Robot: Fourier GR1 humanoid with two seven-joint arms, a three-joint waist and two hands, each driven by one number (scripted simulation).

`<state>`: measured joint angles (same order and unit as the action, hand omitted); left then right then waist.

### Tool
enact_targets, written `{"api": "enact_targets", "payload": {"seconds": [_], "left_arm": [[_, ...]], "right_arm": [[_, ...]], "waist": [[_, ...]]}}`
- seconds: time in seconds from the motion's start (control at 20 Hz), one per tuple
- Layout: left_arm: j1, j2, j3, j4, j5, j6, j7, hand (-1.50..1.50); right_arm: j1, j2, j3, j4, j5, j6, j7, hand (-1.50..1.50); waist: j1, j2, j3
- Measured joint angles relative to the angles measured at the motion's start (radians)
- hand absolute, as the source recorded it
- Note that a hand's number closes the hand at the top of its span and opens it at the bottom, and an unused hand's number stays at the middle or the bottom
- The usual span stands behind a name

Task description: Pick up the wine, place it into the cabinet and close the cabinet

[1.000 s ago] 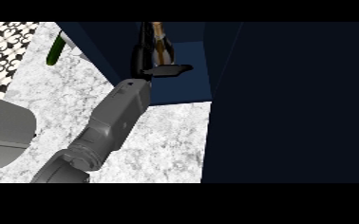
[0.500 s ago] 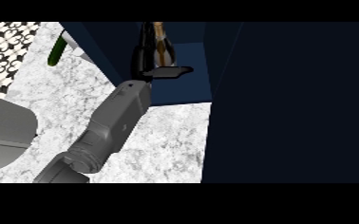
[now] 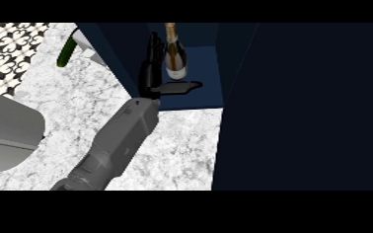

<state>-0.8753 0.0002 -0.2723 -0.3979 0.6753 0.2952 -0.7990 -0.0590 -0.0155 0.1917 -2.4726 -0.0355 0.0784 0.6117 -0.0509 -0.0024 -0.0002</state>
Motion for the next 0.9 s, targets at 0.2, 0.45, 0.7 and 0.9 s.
{"api": "enact_targets", "payload": {"seconds": [0.2, 0.45, 0.7, 0.9], "left_arm": [[0.126, 0.0, -0.158, -0.201, 0.067, 0.121, 0.025, -1.5], [0.271, 0.0, -0.305, -0.431, 0.071, 0.251, 0.031, -1.5], [0.419, 0.018, -0.402, -0.695, 0.016, 0.349, 0.095, -1.5], [0.526, 0.048, -0.452, -0.89, -0.039, 0.427, 0.149, -1.5]], "right_arm": [[0.005, -0.006, -0.015, -0.001, 0.002, -0.001, -0.002, -1.5], [0.004, -0.018, -0.048, -0.005, 0.0, 0.001, 0.0, -1.5], [0.039, -0.015, -0.051, -0.01, 0.0, 0.0, -0.015, -1.5], [0.04, -0.011, -0.04, -0.006, 0.005, -0.003, -0.024, -1.5]], "waist": [[0.019, -0.003, 0.0], [0.039, -0.003, 0.001], [0.053, -0.004, 0.001], [0.055, -0.003, 0.001]]}}
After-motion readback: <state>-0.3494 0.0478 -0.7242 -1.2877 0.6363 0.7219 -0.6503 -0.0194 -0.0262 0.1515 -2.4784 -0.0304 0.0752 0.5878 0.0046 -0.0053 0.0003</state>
